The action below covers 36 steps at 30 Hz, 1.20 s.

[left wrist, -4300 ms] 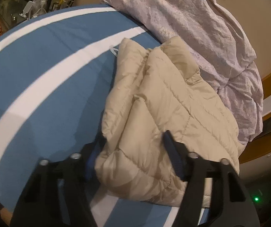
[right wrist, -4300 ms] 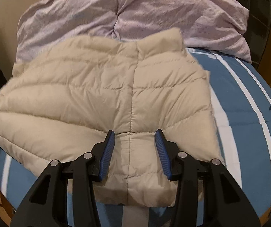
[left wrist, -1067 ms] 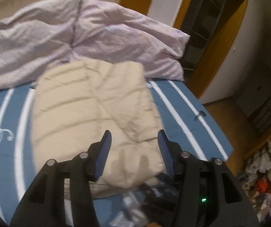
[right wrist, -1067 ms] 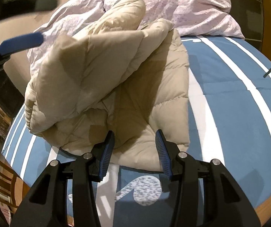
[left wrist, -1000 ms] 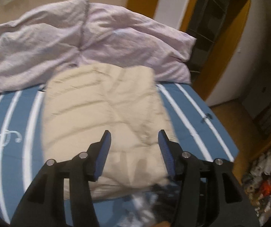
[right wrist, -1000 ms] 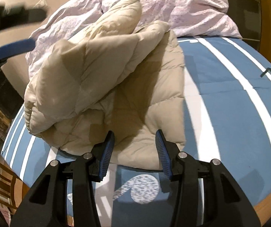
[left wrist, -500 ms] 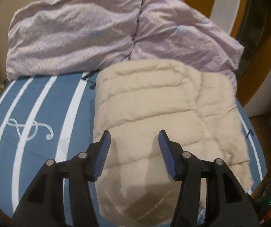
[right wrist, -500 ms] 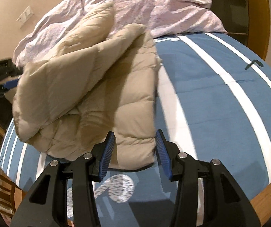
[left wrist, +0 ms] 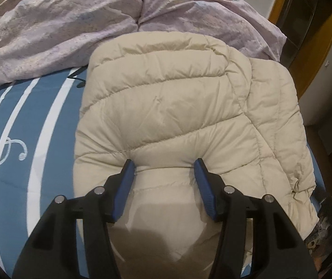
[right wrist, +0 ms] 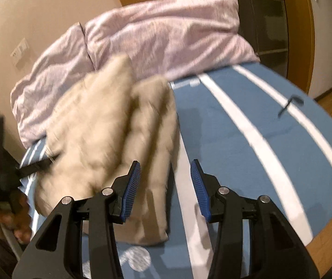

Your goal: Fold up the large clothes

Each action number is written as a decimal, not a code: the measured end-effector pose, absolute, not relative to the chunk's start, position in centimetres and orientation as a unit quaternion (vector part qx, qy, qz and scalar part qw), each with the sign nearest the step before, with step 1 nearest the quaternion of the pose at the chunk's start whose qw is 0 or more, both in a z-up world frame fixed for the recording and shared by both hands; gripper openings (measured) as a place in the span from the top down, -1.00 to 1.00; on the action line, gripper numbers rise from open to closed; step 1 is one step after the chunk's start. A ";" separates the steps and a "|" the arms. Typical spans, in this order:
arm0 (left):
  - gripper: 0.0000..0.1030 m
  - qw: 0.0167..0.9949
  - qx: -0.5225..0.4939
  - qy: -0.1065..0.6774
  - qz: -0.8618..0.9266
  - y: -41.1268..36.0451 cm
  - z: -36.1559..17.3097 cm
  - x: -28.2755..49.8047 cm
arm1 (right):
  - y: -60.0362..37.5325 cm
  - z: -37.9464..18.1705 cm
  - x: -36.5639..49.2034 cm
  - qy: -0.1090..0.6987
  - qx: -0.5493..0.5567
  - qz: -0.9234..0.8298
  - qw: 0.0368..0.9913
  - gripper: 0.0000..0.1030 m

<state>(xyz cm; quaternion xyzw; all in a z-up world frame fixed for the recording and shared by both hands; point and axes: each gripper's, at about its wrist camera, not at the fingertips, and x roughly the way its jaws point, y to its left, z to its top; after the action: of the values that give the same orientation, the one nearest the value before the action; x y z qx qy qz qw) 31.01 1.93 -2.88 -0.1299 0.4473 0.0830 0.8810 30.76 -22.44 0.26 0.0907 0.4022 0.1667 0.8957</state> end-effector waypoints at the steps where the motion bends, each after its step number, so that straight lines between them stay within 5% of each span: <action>1: -0.05 0.881 -0.130 0.448 0.081 1.8 -3.0 31.1 | -22.3 0.8 30.9 0.397 0.092 0.170 0.897 0.09; 18: -0.07 0.886 -0.123 0.444 0.049 1.6 -4.1 31.4 | -12.2 3.2 37.7 0.383 0.045 0.208 0.899 0.20; 36: -0.08 0.913 -0.111 0.392 0.030 2.6 1.0 33.0 | -14.0 -5.9 41.0 0.422 0.015 0.136 0.896 0.26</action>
<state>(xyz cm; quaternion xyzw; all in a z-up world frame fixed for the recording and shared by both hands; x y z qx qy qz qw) 32.97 2.58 1.05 -0.1105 0.3920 0.0296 0.9128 41.00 -13.96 -5.87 0.0154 0.4219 0.1357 0.8963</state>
